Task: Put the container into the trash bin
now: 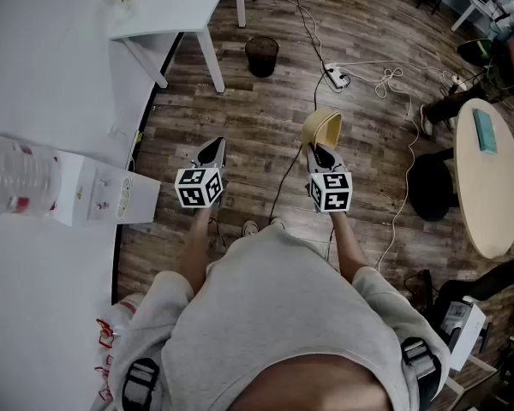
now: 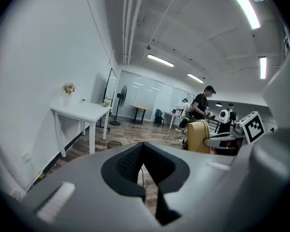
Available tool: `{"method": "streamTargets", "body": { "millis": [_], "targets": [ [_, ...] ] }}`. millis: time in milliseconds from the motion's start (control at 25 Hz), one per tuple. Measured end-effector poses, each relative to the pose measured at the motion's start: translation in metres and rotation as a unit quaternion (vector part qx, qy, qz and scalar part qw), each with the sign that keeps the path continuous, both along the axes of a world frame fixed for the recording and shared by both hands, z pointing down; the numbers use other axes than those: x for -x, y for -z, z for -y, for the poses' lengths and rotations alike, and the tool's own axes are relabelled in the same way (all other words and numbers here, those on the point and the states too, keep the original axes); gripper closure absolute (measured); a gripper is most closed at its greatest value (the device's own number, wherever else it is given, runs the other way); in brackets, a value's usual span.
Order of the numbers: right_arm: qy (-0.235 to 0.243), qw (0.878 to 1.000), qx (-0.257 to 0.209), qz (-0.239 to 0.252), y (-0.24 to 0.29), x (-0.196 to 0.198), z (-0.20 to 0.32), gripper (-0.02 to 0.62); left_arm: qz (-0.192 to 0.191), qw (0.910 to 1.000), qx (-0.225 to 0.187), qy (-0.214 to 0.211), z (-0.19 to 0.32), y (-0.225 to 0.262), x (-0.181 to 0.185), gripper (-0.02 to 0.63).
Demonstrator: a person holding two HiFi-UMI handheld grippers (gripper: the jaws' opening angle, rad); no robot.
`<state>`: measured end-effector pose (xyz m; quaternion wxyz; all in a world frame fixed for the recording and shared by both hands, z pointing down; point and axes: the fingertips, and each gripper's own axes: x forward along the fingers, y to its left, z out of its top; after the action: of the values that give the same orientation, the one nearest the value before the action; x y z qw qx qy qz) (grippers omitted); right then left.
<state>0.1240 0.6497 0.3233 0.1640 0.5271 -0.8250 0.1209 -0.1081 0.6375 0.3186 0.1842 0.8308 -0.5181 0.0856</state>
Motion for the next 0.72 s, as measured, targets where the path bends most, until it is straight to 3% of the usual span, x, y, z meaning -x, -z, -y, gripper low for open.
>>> {"method": "streamTargets", "body": {
  "millis": [720],
  "targets": [
    [0.009,1.0,-0.003,0.014,-0.006,-0.04,0.001,0.565,0.015,0.9998,0.007,0.006,-0.003,-0.012,-0.047,0.597]
  ]
}}
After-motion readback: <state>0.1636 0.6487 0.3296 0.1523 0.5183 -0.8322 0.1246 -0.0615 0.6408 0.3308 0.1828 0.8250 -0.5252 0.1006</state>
